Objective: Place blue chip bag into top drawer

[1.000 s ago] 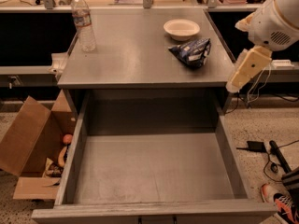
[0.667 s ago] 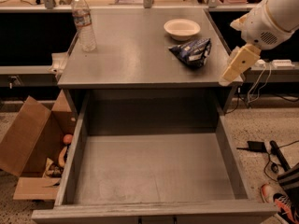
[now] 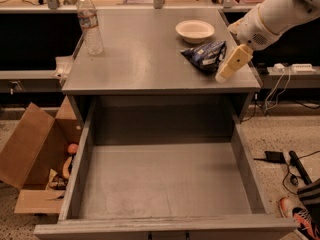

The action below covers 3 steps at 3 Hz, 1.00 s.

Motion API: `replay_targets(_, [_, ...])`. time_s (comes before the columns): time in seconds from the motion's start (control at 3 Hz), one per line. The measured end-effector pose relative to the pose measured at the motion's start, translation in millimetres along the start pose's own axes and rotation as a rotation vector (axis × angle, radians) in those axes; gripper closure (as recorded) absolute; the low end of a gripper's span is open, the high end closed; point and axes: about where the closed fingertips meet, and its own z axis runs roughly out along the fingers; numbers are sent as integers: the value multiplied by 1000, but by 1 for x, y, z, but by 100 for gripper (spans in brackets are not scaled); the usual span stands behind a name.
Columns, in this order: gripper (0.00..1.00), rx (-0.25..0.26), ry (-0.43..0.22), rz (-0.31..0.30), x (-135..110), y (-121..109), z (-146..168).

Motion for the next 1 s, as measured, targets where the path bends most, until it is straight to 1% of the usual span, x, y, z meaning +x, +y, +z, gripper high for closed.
replay_targets(0.33, [0, 0, 0, 0, 0, 0, 0])
replay_targets(0.67, [0, 17, -11, 0, 0, -10, 23])
replay_targets(1.0, [0, 37, -8, -1, -6, -28, 46])
